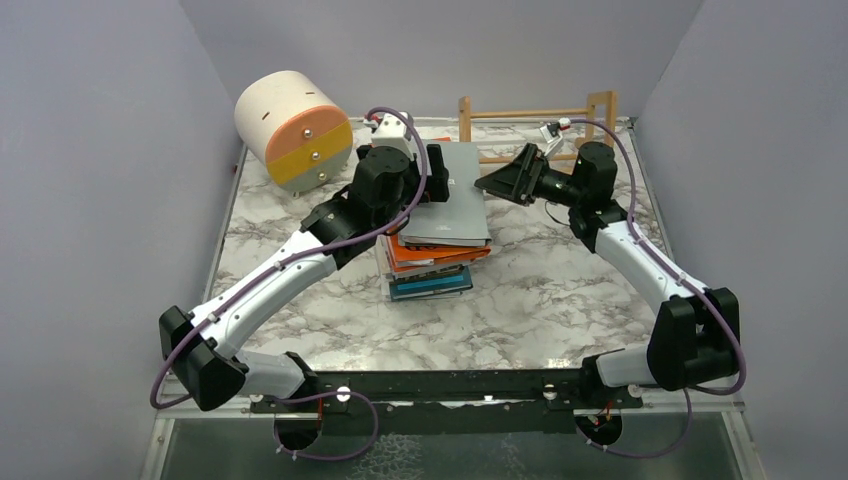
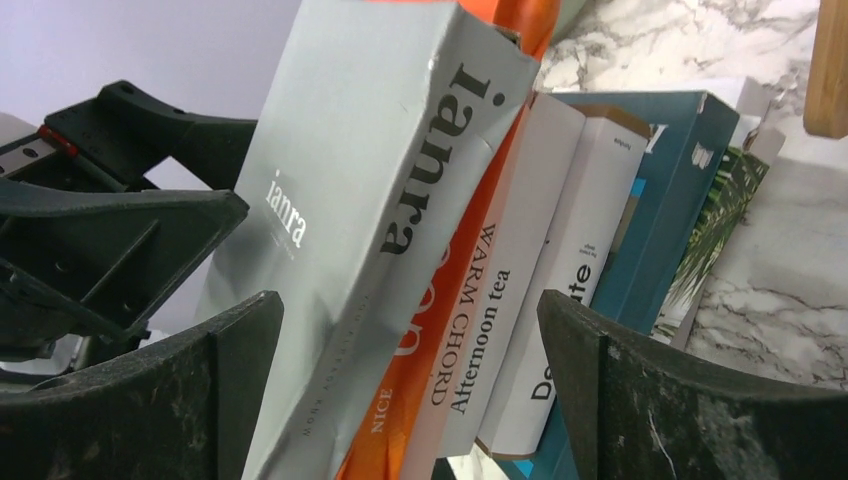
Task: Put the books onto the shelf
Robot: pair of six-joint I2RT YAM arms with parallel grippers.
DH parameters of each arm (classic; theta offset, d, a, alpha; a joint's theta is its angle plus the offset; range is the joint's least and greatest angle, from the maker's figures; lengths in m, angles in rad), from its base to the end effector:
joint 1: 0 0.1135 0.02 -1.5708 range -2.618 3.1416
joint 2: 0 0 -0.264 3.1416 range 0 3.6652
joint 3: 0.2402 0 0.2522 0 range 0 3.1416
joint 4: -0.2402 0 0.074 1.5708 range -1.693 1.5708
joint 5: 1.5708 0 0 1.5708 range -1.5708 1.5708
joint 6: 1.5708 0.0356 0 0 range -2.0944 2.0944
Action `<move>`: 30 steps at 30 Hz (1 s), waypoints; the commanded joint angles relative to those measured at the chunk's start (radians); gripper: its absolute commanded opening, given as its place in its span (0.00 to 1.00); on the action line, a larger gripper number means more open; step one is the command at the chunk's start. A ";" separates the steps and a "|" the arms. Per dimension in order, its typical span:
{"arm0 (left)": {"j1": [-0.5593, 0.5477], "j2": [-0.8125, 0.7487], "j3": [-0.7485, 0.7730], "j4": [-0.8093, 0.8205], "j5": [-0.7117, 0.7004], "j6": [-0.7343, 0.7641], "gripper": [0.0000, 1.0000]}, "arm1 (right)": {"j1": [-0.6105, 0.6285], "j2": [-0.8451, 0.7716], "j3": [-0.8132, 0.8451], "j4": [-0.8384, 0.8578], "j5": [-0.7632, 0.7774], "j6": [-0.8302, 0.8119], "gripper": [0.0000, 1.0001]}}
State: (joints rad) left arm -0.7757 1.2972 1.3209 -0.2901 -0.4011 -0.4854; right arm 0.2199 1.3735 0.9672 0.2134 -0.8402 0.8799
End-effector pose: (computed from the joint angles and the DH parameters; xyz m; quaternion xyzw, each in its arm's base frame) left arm 0.2204 -0.1967 0.4054 -0.0070 0.7881 -0.2228 0.5737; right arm 0.2996 0.0941 0.3119 -0.0169 0.7508 0.5718 0.3304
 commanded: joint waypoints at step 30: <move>-0.075 0.239 0.190 0.162 0.119 0.002 0.97 | 0.006 0.008 -0.106 0.289 -0.206 0.213 0.59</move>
State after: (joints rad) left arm -0.8444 1.5078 1.4425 -0.2008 -0.3454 -0.4992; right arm 0.2207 1.4044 0.8555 0.4770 -1.0119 1.1046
